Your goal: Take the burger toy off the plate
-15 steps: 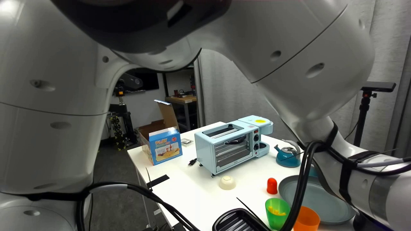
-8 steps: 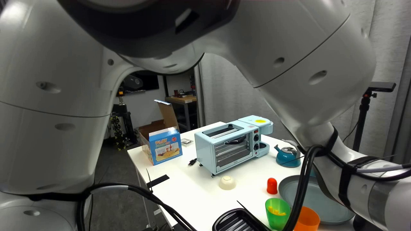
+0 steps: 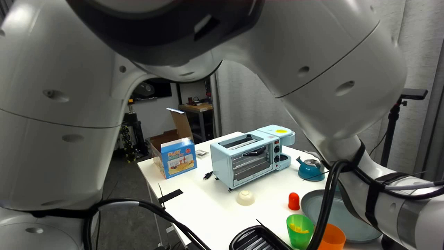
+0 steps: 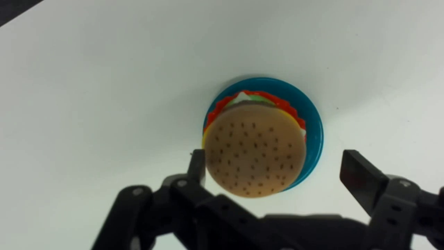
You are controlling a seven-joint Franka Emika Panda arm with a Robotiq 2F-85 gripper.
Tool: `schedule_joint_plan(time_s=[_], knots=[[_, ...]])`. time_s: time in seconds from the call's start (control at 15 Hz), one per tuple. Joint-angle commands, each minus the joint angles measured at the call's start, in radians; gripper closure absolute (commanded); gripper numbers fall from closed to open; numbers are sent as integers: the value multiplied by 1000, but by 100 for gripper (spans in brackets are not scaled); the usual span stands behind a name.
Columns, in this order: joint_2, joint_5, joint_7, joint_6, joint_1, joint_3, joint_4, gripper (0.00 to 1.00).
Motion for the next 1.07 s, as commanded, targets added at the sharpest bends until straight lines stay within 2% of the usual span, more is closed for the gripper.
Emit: schedule_joint_plan(time_s=[0.0,0.53,1.0], knots=[[-1,2,-3,8,-11,7,-1,0],[-14,8,-1,-5,-4,17,17,0],[-50,15,-1,14,32,67,54,0]])
